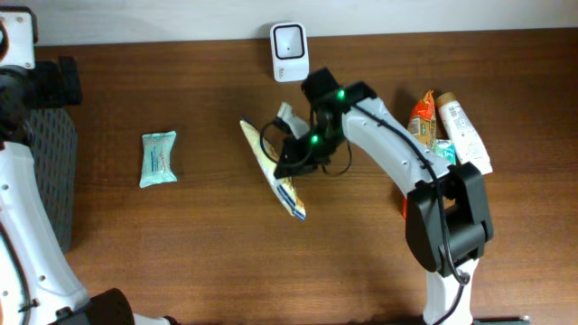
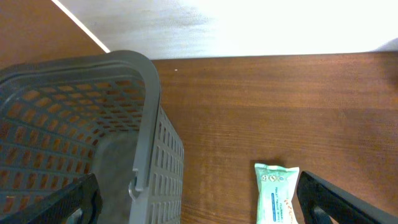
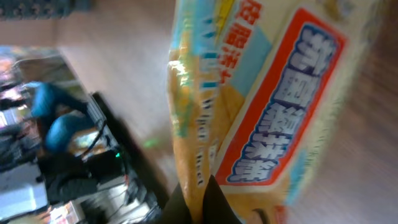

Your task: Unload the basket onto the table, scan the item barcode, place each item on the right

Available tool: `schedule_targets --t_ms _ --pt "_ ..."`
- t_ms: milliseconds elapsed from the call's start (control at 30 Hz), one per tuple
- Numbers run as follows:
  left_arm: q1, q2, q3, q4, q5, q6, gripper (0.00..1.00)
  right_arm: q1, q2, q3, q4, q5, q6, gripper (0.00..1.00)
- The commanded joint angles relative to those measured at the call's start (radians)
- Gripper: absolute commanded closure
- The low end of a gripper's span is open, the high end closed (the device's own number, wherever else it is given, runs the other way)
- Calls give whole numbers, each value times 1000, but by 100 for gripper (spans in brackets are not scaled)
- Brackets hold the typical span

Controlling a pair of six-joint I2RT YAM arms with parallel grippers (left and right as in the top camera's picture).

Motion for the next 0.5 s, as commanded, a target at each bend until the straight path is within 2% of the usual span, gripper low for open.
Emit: schedule_targets --t_ms 0,133,167,200,267,367,467 --pt "2 -11 11 -1 4 11 1 -68 -13 -92 23 14 -10 96" --pt "2 -11 11 -1 4 11 1 -190 -13 -97 23 310 34 96" --pt "2 -11 11 -1 4 12 1 -209 -13 -97 24 343 34 86" --pt "2 -11 11 -1 4 11 1 -220 -13 -97 24 365 34 85" --pt "2 -11 11 -1 4 11 1 -233 -13 -97 28 375 34 96" --pt "2 -11 11 -1 4 12 1 -209 -15 -89 30 380 34 96" --pt "2 -11 11 -1 4 11 1 -127 -19 -21 5 514 68 96"
